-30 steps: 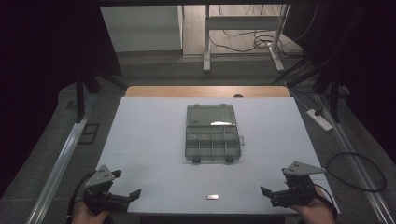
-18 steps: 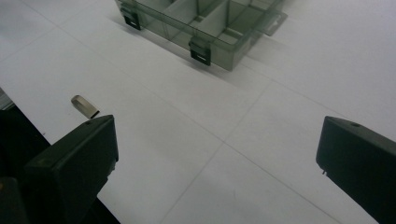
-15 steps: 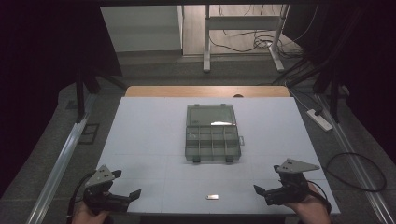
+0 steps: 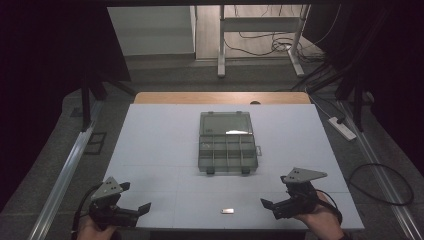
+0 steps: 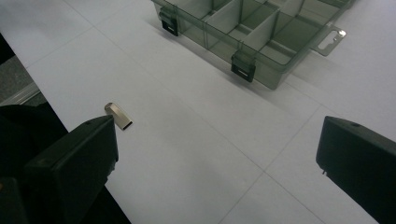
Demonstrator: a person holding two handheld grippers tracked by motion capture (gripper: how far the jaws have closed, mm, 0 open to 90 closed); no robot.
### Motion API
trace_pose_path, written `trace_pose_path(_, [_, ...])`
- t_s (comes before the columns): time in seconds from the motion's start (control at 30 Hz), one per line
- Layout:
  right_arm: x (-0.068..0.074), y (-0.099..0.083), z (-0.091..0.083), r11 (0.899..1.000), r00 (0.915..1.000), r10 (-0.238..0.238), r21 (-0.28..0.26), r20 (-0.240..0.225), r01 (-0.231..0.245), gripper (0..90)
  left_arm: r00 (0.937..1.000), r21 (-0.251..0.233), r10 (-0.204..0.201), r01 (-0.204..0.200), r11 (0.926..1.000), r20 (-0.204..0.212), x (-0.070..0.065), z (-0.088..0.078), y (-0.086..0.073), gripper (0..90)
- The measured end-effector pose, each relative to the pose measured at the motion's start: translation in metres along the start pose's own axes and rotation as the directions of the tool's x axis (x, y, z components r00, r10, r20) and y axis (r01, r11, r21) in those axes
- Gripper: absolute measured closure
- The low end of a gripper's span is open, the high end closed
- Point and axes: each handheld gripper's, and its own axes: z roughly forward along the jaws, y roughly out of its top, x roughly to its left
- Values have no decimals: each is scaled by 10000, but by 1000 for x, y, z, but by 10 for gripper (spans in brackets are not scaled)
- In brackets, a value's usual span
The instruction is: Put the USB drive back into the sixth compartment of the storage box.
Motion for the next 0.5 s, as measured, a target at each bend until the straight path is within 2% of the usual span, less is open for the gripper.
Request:
trace_pose_path(0.3, [3, 7, 5, 9998, 9981, -206, 26, -580, 207, 0, 10000, 23, -28, 28, 10000, 15, 0, 0, 0, 0])
trace_pose_path(0.5, [11, 15, 14, 9977, 9934, -673, 37, -926, 679, 0, 10000, 31, -42, 42, 10000, 17, 0, 0, 0, 0])
